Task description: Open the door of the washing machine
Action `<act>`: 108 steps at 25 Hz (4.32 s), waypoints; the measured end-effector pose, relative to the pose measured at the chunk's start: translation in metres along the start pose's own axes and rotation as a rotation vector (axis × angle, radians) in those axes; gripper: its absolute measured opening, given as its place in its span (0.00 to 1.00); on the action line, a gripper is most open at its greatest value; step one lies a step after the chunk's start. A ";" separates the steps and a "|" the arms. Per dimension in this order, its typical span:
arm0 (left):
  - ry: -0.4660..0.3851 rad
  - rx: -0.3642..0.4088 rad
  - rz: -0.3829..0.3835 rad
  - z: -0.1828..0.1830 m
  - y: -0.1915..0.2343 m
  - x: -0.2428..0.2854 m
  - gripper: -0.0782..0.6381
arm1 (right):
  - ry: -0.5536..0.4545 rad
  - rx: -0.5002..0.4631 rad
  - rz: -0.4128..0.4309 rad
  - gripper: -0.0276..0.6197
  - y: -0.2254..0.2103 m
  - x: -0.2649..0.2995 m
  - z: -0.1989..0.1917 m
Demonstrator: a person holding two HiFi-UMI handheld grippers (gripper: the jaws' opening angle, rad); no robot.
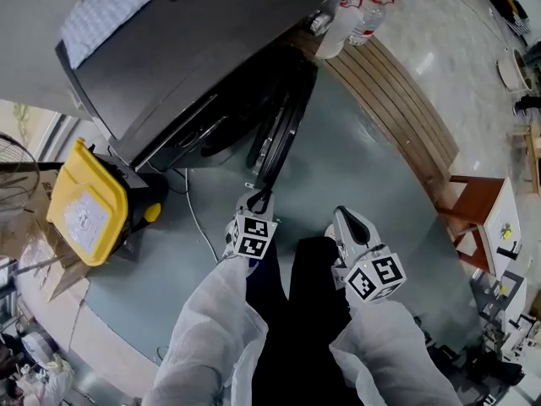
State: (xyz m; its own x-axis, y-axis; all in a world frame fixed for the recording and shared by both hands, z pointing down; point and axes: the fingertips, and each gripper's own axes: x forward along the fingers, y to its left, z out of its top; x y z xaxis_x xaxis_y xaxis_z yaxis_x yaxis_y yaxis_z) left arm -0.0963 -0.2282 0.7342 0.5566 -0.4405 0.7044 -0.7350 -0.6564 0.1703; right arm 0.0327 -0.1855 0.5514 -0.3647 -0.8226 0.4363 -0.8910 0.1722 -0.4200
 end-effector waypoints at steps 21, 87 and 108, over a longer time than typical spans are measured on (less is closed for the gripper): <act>-0.024 -0.189 0.183 0.015 -0.106 0.040 0.19 | 0.099 -0.108 0.243 0.06 -0.112 -0.056 0.004; -0.112 -0.338 -0.153 0.190 -0.321 0.267 0.19 | -0.017 0.131 -0.148 0.06 -0.361 -0.199 0.019; -0.329 -0.284 0.001 0.213 -0.260 0.000 0.28 | -0.064 -0.070 0.106 0.06 -0.267 -0.187 0.091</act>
State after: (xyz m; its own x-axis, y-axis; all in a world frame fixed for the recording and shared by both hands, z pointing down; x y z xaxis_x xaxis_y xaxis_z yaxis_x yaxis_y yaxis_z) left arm 0.1778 -0.1878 0.5435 0.6160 -0.6427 0.4555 -0.7872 -0.4817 0.3851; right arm 0.3635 -0.1275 0.5096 -0.4419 -0.8302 0.3400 -0.8659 0.2958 -0.4034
